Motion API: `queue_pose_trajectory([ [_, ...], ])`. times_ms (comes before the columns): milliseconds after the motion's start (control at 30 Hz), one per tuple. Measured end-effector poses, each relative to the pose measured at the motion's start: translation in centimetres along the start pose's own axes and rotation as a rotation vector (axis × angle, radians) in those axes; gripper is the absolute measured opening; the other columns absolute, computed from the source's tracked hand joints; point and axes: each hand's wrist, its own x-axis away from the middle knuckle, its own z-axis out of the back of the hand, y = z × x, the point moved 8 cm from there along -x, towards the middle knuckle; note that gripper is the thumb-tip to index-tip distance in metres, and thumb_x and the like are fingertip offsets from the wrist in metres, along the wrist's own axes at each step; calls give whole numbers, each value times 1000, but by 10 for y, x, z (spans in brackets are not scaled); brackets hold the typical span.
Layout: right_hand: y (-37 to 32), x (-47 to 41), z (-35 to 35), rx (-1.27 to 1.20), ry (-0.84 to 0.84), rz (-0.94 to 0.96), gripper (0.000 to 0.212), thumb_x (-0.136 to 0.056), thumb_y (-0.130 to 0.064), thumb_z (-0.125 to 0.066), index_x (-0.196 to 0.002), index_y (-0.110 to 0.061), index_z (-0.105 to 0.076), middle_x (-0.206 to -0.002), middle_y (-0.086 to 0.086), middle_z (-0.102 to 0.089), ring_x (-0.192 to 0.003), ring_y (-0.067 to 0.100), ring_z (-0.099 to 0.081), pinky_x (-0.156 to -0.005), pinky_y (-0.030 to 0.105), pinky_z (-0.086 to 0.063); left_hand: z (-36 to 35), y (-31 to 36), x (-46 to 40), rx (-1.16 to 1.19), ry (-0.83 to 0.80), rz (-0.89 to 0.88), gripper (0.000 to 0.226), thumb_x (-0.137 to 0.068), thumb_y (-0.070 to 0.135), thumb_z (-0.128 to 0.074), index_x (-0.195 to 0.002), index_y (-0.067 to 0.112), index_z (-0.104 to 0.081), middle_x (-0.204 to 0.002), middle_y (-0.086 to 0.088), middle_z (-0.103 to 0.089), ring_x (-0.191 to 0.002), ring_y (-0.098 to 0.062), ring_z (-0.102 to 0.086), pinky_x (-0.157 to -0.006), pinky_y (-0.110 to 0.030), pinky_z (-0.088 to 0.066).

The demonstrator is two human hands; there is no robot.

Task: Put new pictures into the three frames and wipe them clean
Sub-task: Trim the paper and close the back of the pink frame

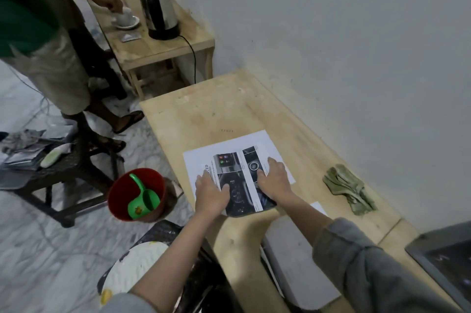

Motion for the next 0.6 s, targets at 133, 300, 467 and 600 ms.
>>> queue_pose_trajectory([
  [133, 1, -21, -9, 20, -38, 0, 53, -94, -28, -47, -141, -7, -33, -138, 18, -36, -129, 32, -36, -106, 36, -29, -1, 10, -2, -43, -32, -6, 54, -79, 30, -58, -129, 21, -41, -138, -16, -39, -134, -33, -30, -111, -46, -34],
  [300, 17, -41, -14, 40, -44, -19, 58, -94, -27, -49, -144, -6, -29, -140, 19, -36, -132, 31, -34, -108, 35, -27, -4, 14, -2, -49, -34, 1, 53, -81, 28, -59, -130, 19, -39, -137, -19, -35, -131, -35, -33, -108, -44, -36],
  [467, 50, -32, -7, 36, -8, -53, 75, -75, -41, -38, -138, 1, -40, -132, 23, -47, -125, 35, -41, -106, 36, -30, -9, 10, 20, -75, -16, 22, 60, -90, 24, -56, -142, 5, -30, -150, -19, -28, -141, -33, -22, -114, -40, -23],
  [600, 100, 0, 6, 50, 146, -40, 63, -70, -35, -41, -114, 6, -60, -103, 27, -61, -95, 44, -58, -85, 47, -47, -32, -3, 60, -46, -89, 55, 59, -89, 26, -56, -140, 3, -36, -140, -14, -41, -129, -29, -42, -108, -35, -36],
])
